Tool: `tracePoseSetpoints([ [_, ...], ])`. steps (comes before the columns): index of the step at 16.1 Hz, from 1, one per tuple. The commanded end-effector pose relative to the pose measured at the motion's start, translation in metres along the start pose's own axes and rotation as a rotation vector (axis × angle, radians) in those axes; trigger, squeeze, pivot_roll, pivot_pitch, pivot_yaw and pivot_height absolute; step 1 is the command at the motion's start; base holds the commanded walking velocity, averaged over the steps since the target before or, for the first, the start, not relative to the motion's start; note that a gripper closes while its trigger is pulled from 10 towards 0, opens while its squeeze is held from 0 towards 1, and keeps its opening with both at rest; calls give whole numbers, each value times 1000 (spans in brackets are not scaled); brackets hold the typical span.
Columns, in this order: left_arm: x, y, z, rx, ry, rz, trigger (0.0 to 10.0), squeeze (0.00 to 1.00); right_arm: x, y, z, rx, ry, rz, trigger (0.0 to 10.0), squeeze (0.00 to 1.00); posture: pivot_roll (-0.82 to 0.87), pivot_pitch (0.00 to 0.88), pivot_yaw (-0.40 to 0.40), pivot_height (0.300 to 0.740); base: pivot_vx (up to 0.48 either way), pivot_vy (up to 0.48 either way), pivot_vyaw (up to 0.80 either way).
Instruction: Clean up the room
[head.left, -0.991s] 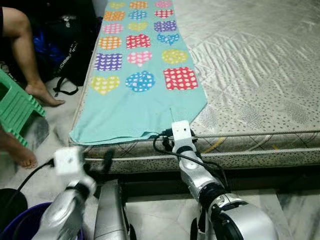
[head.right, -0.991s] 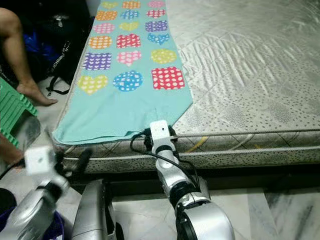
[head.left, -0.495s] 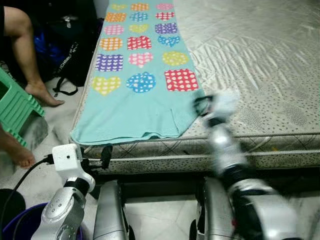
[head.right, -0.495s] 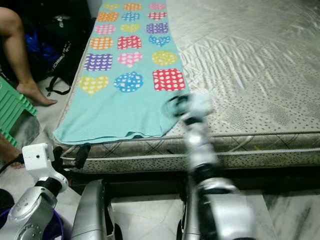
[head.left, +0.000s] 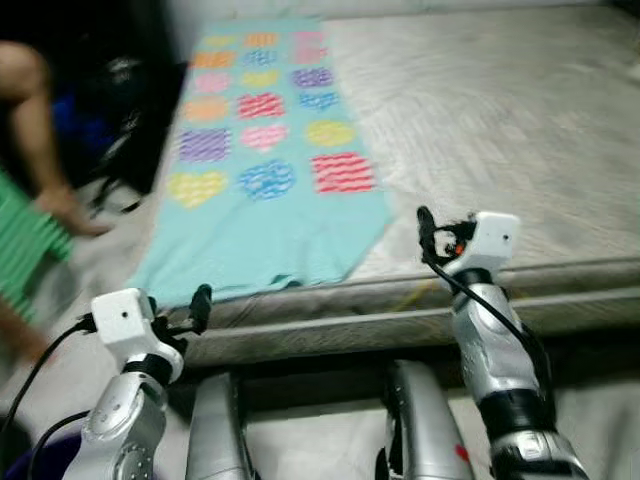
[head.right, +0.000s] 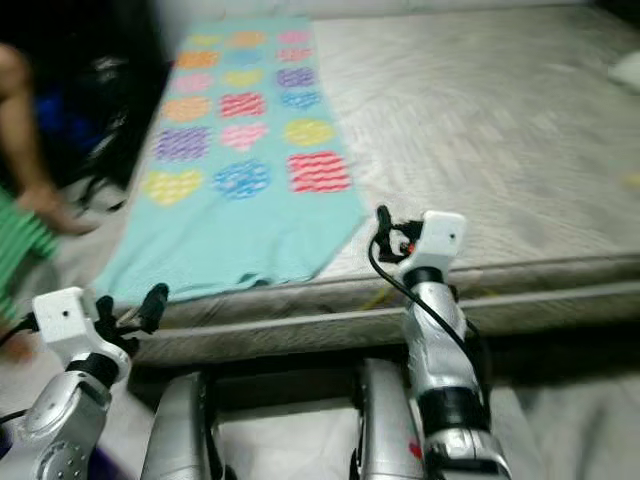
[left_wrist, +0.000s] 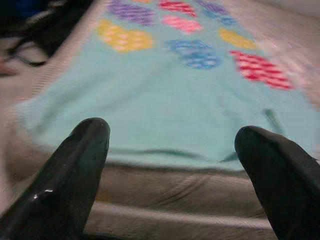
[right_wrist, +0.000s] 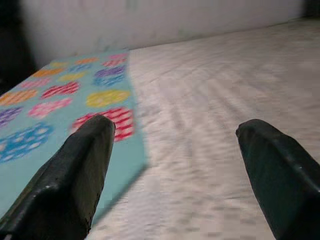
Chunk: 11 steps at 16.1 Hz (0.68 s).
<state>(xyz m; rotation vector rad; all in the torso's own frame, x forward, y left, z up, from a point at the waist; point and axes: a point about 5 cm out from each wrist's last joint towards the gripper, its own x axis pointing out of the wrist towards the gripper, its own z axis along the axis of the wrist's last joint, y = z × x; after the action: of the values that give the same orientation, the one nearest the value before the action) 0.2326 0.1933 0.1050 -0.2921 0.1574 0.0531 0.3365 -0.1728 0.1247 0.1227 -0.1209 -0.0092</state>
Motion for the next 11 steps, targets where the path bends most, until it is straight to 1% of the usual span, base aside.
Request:
tracePoseSetpoints([
  [1,2,-1,3,7,-16,-8,10000,0,0,2,5,-13,-6,16,10000,0,29,2,50,486,0,0,0],
  [3,3,-2,3,5,-18,-10,10000,0,-2,2,7,-24,0,17,10000,0,29,2,50,486,0,0,0],
  [5,4,-3,3,3,-21,-10,10000,0,-2,4,10,-84,13,29,10000,0,25,0,50,486,0,0,0],
  [6,5,-3,3,3,-22,-12,10000,0,-3,6,11,-117,14,37,10000,0,26,0,48,486,0,0,800],
  [7,5,-3,3,3,-22,-12,10000,0,-3,7,11,-125,15,39,10000,0,26,0,48,486,0,0,800],
  [11,6,-4,3,-1,-26,-17,10000,0,-5,9,11,-121,26,38,10000,0,30,0,46,486,0,0,800],
])
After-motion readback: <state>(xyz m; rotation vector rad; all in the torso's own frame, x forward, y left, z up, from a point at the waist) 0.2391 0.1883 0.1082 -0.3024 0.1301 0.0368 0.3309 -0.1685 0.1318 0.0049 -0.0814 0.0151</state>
